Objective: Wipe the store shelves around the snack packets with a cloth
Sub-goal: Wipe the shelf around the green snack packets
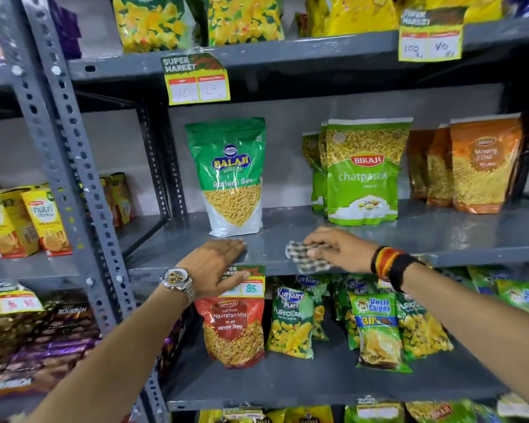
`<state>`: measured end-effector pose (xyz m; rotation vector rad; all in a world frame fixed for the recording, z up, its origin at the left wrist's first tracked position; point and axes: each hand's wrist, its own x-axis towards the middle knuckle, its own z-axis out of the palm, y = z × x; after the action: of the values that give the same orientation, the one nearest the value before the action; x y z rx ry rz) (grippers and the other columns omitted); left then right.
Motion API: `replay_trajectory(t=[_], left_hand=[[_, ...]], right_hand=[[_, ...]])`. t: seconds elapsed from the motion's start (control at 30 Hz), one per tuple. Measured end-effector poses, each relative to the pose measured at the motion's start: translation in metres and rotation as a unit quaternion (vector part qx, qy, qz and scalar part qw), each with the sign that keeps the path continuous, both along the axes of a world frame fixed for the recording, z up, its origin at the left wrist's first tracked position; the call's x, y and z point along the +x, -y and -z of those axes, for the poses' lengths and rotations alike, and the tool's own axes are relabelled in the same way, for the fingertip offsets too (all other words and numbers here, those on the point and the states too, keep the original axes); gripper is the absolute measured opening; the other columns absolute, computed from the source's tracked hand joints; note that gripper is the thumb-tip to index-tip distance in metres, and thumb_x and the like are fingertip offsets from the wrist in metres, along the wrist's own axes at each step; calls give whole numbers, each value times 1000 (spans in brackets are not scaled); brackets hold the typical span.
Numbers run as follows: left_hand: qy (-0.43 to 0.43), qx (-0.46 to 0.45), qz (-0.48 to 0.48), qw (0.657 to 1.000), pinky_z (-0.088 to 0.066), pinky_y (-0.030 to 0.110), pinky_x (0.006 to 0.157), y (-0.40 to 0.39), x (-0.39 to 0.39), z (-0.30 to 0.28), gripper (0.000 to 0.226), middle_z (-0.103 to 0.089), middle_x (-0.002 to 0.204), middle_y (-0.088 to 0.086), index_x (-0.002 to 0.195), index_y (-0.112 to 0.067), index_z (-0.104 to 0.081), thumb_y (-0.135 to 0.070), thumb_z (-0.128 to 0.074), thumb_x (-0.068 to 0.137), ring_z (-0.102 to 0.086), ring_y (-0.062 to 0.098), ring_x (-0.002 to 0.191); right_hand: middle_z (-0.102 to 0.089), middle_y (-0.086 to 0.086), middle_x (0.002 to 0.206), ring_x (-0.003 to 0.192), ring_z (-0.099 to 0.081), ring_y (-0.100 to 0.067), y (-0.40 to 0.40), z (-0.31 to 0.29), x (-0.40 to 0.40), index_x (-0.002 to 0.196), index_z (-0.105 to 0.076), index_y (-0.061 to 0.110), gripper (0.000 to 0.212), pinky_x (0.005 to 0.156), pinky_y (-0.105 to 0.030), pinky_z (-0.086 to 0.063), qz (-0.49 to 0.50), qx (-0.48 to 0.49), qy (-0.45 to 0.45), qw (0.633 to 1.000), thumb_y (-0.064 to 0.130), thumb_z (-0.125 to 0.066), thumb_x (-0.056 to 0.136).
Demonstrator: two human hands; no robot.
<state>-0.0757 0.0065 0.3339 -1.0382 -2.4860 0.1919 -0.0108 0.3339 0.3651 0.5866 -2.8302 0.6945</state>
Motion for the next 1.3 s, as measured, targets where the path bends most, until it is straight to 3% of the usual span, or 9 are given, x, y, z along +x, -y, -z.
replay_trajectory(t=[0.07, 0.2, 0.37, 0.47, 0.8, 0.97, 1.13, 1.3], left_hand=[[6, 6, 10, 1000, -38, 43, 114, -13, 3, 2, 78, -50, 150, 13, 149, -9, -43, -67, -29, 99, -50, 29, 135], [11, 2, 12, 1000, -37, 44, 114, -24, 2, 0, 72, -47, 153, 11, 153, -14, -37, -63, -32, 100, -49, 27, 136], [23, -20, 33, 999, -33, 41, 118, -19, -10, -2, 68, -41, 158, 5, 158, -22, -26, -60, -32, 102, -41, 22, 142], [38, -14, 62, 997, -32, 40, 119, -18, -18, 1, 66, -38, 160, 3, 159, -25, -23, -58, -34, 103, -37, 20, 144], [26, 13, 86, 996, -25, 38, 121, -14, -27, 8, 68, -34, 162, 2, 159, -23, -24, -61, -31, 103, -34, 21, 147], [4, 11, 95, 995, -27, 37, 120, -14, -29, 11, 68, -36, 161, 3, 158, -21, -26, -60, -32, 103, -34, 20, 147], [-15, 15, 99, 995, -25, 34, 119, -13, -30, 13, 68, -40, 159, 4, 157, -20, -30, -59, -36, 102, -38, 21, 145], [-2, 10, 88, 996, -31, 38, 119, -14, -29, 12, 68, -37, 160, 2, 158, -22, -26, -60, -34, 102, -37, 21, 146]], right_hand=[[-55, 0, 120, 108, -54, -12, -10, -7, 6, 127, -57, 20, 33, 84, -15, -39, -7, -35, 17, 999, 31, -53, 96], [-55, -6, 127, 117, -54, -23, -24, -28, -19, 126, -58, 19, 33, 99, -37, -43, 40, -85, -43, 995, 32, -54, 96], [-63, -7, 120, 112, -59, -26, -9, -45, -77, 119, -63, 17, 28, 100, -44, -45, 58, -82, -59, 993, 30, -57, 94], [-66, -7, 112, 108, -61, -28, 2, -42, -123, 108, -66, 24, 21, 96, -44, -48, 67, -58, -66, 994, 34, -58, 92], [-65, -12, 124, 114, -59, -33, 30, -34, -255, 117, -67, 18, 26, 97, -36, -48, 138, -11, -45, 989, 25, -55, 95], [-69, -8, 119, 112, -61, -34, 16, -15, -338, 103, -69, 33, 23, 99, -43, -48, 190, 4, -14, 982, 37, -52, 87], [-57, -3, 138, 126, -50, -36, 43, -13, -322, 124, -61, 33, 40, 109, -47, -36, 207, 28, 23, 978, 49, -49, 89], [-66, -7, 125, 113, -60, -29, 44, -14, -298, 117, -67, 23, 40, 101, -37, -47, 108, 5, 70, 992, 47, -59, 87]])
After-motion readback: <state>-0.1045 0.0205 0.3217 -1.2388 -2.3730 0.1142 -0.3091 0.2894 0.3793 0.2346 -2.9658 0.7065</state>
